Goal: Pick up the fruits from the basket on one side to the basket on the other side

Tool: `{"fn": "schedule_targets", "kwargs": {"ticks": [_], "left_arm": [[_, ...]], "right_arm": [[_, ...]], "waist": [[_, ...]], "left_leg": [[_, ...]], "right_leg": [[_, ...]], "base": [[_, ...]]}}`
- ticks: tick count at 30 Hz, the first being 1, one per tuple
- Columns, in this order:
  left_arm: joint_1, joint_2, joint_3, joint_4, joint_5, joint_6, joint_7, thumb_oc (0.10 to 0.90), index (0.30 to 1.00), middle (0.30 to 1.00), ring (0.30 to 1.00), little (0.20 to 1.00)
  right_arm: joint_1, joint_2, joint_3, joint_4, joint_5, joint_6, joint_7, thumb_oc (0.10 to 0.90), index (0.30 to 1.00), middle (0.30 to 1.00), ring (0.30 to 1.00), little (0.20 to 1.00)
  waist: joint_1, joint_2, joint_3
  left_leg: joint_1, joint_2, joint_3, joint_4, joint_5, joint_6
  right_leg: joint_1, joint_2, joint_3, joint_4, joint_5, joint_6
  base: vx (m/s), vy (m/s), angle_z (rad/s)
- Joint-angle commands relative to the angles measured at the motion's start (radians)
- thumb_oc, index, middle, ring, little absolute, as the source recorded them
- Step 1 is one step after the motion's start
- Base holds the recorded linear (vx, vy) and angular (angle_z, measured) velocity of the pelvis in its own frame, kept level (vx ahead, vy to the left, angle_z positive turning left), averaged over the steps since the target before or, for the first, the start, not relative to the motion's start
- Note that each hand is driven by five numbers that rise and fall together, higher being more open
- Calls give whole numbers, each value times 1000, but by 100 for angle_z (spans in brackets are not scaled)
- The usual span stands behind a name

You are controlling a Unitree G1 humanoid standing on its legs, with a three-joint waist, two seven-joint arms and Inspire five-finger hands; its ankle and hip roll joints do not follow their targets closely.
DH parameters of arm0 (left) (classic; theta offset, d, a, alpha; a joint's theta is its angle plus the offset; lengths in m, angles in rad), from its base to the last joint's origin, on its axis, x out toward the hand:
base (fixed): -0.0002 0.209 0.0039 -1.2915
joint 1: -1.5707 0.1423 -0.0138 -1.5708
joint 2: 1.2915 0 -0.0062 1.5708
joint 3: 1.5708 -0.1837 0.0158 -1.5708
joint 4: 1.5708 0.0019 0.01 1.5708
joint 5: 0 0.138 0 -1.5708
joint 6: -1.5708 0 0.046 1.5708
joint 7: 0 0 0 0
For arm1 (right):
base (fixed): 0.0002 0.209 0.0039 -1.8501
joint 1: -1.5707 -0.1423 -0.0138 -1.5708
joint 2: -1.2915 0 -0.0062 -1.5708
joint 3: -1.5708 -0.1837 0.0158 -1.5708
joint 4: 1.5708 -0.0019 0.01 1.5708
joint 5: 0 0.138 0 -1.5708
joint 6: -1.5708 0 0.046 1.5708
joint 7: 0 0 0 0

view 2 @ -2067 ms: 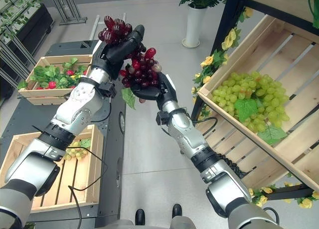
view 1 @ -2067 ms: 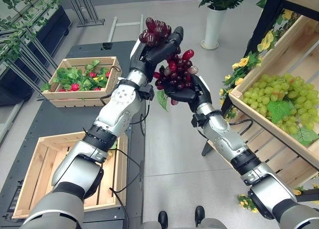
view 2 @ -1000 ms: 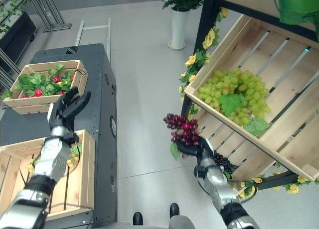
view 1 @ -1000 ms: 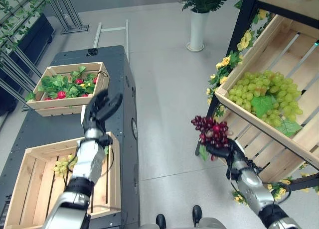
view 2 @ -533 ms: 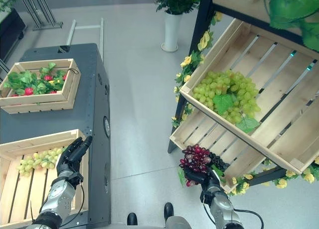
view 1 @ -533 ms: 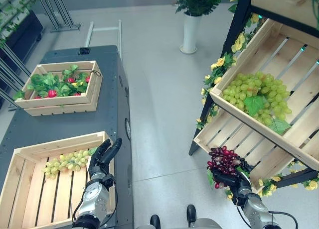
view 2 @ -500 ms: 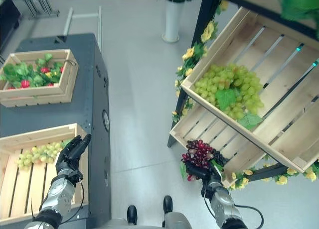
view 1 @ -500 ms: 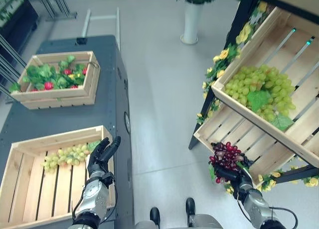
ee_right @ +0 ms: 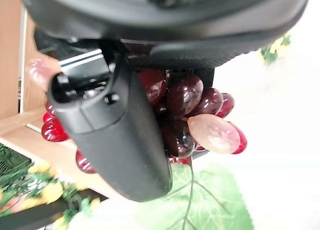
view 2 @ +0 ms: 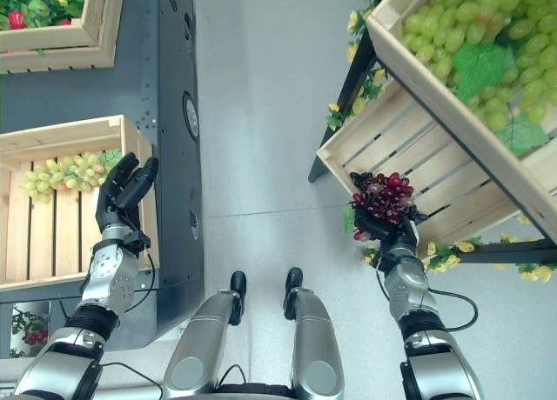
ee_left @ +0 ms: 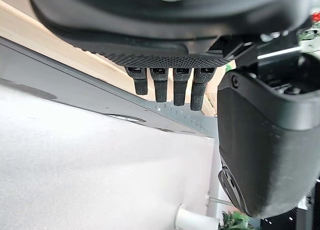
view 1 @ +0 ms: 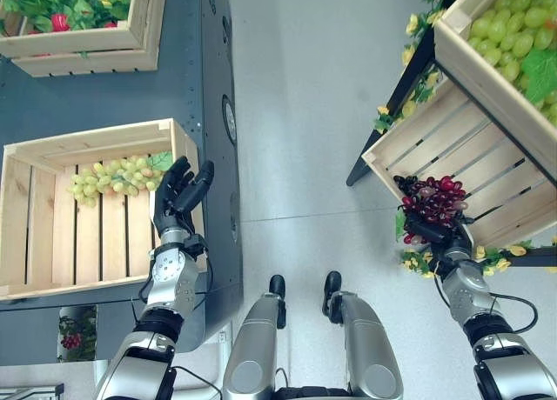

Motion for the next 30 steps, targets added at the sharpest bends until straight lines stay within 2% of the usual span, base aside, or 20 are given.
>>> {"fn": "schedule_targets", "kwargs": {"ticks": [1, 6, 11, 15, 18, 19, 20, 21, 22, 25, 30], "left_arm": [[15, 6, -36, -78, -11, -6, -25, 800, 900, 900, 900, 900], [37, 44, -47, -179, -5, 16, -40, 800, 900, 900, 900, 900], [42, 95, -57, -278, 14, 46, -55, 800, 900, 900, 900, 900], [36, 154, -84, -364, 34, 71, -79, 800, 900, 900, 900, 900], [25, 187, -109, -410, 64, 84, -92, 800, 900, 900, 900, 900], [20, 199, -123, -421, 87, 80, -97, 800, 900, 900, 900, 900], [17, 203, -126, -422, 93, 79, -99, 800, 900, 900, 900, 900], [16, 206, -129, -423, 102, 79, -103, 800, 900, 900, 900, 900], [6, 224, -147, -439, 137, 79, -108, 800, 900, 900, 900, 900], [-9, 252, -178, -449, 170, 82, -127, 800, 900, 900, 900, 900], [-22, 266, -207, -435, 136, 83, -136, 800, 900, 900, 900, 900]], "right_arm": [[-45, -144, -101, -80, 42, -145, -84, 400, 300, 300, 300, 300], [-95, -242, -126, -53, 5, -151, -156, 400, 300, 300, 300, 300], [-142, -322, -116, -31, -65, -110, -211, 400, 300, 300, 300, 300], [-200, -413, -78, 30, -146, -30, -231, 400, 300, 300, 300, 300], [-234, -451, -38, 58, -183, 11, -235, 400, 300, 300, 300, 300], [-244, -464, -27, 67, -187, 34, -224, 458, 387, 387, 387, 387], [-248, -467, -25, 71, -185, 40, -219, 582, 573, 573, 573, 573], [-250, -470, -23, 75, -184, 46, -215, 582, 573, 573, 573, 573], [-262, -477, -7, 96, -196, 71, -206, 800, 900, 900, 900, 900], [-287, -491, 19, 122, -210, 92, -215, 800, 900, 900, 900, 900], [-323, -490, 52, 188, -260, 130, -227, 800, 900, 900, 900, 900]], "waist": [[7, -10, -3], [21, -8, -2], [31, -11, -2], [41, -22, -2], [47, -33, -2], [48, -37, -2], [48, -38, -2], [49, -39, -2], [51, -43, -2], [53, -49, -2], [57, -44, -2]], "left_leg": [[-28, -62, 18, 37, -36, 20], [-107, -60, 17, 91, -52, 25], [-153, -56, 17, 115, -55, 27], [-191, -46, 12, 146, -61, 25], [-205, -39, 8, 154, -63, 26], [-208, -35, 7, 156, -63, 27], [-210, -34, 7, 159, -64, 27], [-211, -33, 7, 160, -64, 27], [-212, -29, 5, 161, -64, 28], [-209, -23, 4, 161, -65, 30], [-197, -20, 4, 163, -71, 35]], "right_leg": [[29, 18, -21, 94, -35, -26], [-49, 21, -20, 146, -37, -24], [-90, 26, -23, 167, -33, -23], [-123, 30, -25, 185, -28, -22], [-133, 33, -28, 190, -26, -20], [-134, 34, -29, 192, -25, -19], [-135, 34, -29, 193, -25, -19], [-136, 34, -29, 194, -25, -19], [-136, 35, -31, 194, -23, -18], [-132, 39, -31, 191, -22, -17], [-120, 39, -33, 196, -29, -20]], "base": [[-58, -39, 17], [-27, -46, 8], [-22, -51, 5], [-23, -59, 4], [-19, -52, 3], [-14, -50, 0], [0, 0, 0], [-3, -36, 1], [-3, -43, 3], [-2, -28, 4], [10, 6, -3]]}}
